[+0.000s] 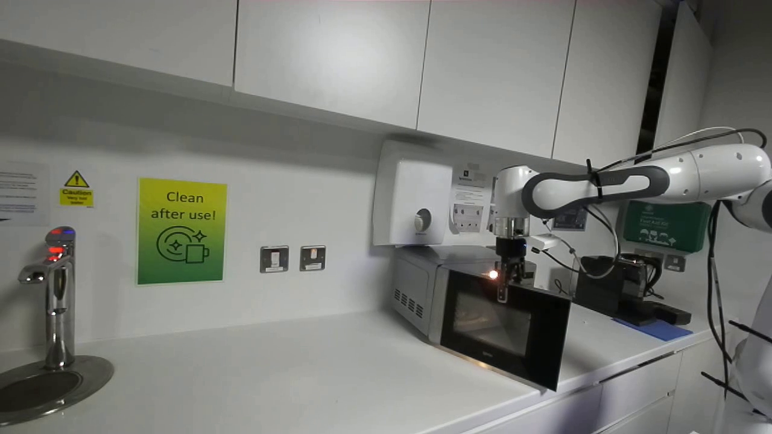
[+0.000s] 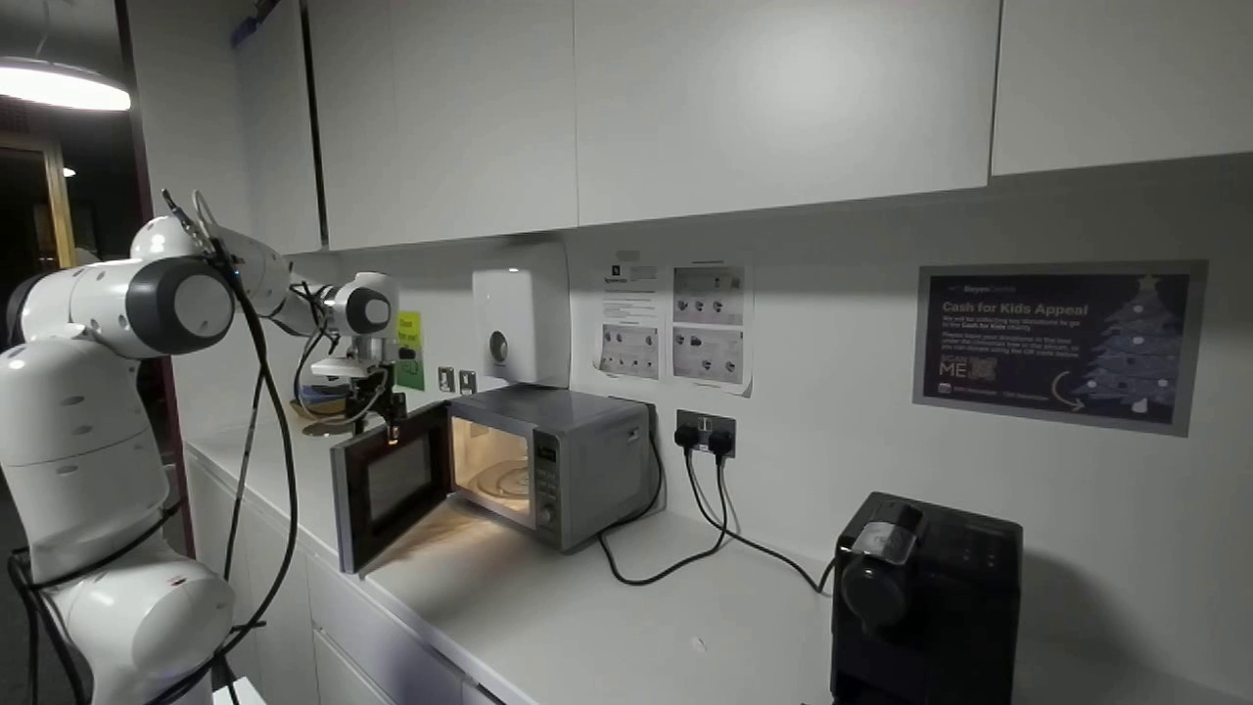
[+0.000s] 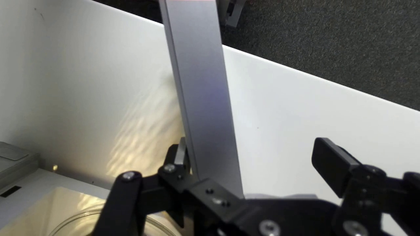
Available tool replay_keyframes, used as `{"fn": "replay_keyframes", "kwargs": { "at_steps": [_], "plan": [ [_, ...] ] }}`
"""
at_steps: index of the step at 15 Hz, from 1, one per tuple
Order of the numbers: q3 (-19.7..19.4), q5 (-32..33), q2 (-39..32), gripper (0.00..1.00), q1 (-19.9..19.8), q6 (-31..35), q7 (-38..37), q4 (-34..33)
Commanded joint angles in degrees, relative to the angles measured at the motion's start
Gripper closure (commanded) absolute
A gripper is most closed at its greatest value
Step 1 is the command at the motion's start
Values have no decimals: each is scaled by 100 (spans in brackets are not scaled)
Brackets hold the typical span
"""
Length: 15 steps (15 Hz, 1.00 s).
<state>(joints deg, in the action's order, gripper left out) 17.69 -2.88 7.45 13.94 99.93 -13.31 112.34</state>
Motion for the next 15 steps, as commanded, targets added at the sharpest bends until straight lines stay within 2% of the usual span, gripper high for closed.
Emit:
{"fn": "replay_keyframes", "kwargs": {
  "at_steps": [1,15],
  "plan": [
    [27,74,-159,0,60,85,-222,-221],
    [82,46,-419,0,129,182,-460,-523]
  ]
}}
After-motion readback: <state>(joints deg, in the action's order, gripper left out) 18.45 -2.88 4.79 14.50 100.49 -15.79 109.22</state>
